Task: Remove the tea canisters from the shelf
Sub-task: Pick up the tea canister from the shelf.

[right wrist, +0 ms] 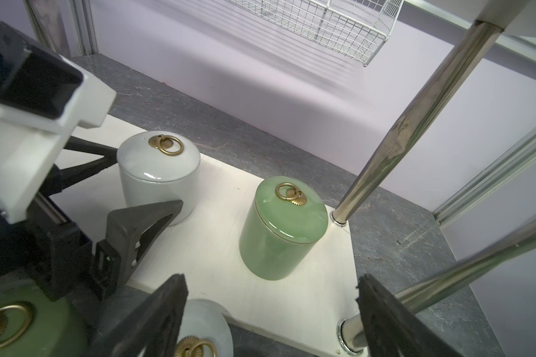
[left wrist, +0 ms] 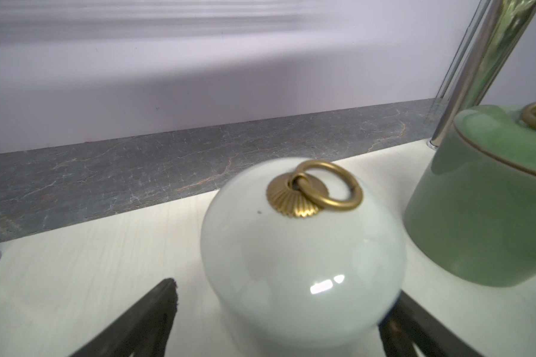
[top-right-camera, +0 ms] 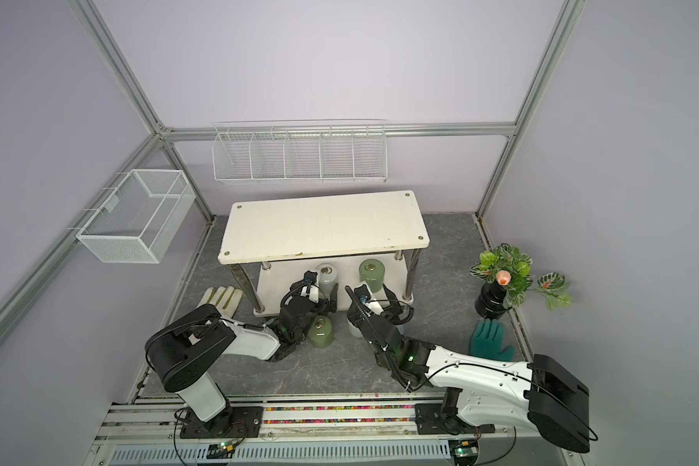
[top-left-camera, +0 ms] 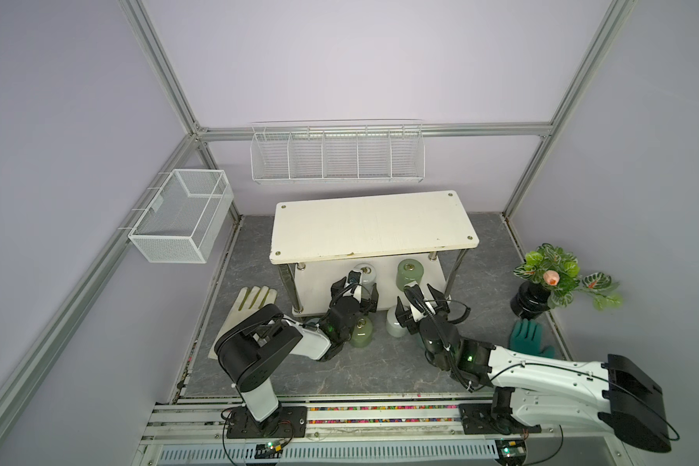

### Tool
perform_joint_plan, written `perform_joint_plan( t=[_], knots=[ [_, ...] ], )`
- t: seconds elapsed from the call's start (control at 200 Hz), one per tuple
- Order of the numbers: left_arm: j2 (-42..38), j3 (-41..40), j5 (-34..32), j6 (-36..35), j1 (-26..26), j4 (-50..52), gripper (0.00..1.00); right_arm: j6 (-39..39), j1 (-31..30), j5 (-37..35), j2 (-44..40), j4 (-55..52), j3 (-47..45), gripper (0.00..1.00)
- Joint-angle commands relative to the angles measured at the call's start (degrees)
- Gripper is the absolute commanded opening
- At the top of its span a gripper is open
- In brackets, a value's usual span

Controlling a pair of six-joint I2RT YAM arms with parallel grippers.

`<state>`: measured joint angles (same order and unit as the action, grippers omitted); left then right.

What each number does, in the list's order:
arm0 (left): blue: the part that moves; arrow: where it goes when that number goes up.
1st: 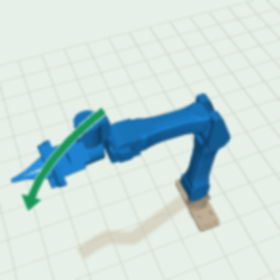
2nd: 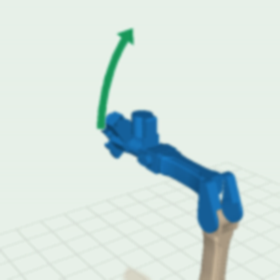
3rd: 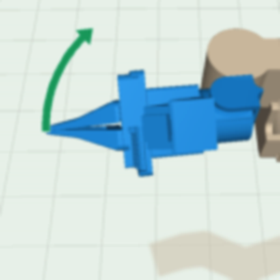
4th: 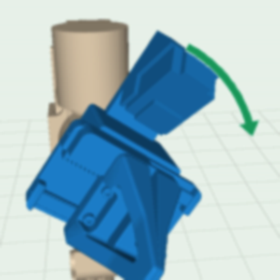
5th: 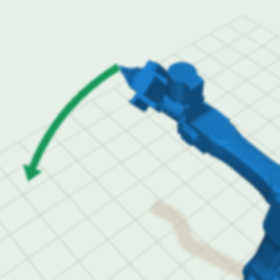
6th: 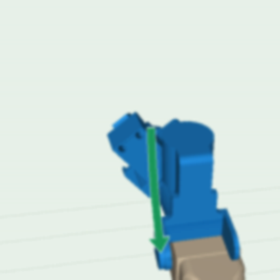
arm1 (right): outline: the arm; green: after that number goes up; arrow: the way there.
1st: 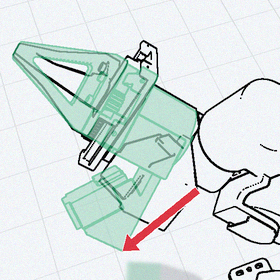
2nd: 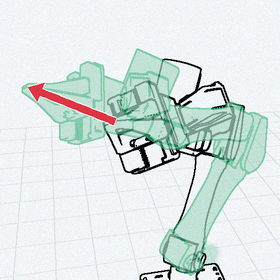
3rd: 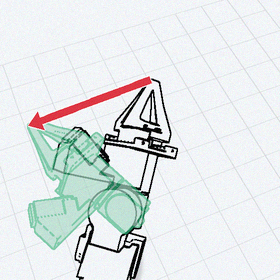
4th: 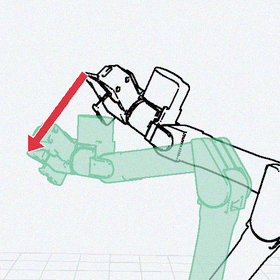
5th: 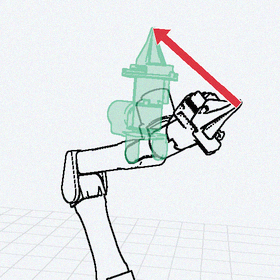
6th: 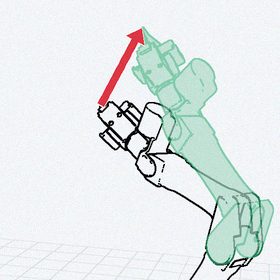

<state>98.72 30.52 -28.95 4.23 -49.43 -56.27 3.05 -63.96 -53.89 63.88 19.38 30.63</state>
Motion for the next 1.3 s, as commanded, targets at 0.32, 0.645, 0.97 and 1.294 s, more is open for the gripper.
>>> perform_joint_plan(
  t=[0.32,0.645,0.97,1.294],
  knots=[
    [3.95,4.09,2.74,-1.07,2.90,-3.40,1.00,0.48,1.36,1.49,0.37,2.24,1.36,0.89],
    [6.63,6.47,4.14,-1.46,4.49,-4.45,1.00,0.23,2.13,2.25,1.60,2.51,1.36,0.89],
    [8.01,6.66,4.02,-0.39,4.96,-4.68,0.98,-0.13,3.19,3.27,2.72,2.77,1.62,0.89],
    [7.81,6.08,3.43,-0.56,5.03,-5.49,0.79,-0.15,3.51,3.88,3.36,2.55,2.15,0.89]
  ],
)
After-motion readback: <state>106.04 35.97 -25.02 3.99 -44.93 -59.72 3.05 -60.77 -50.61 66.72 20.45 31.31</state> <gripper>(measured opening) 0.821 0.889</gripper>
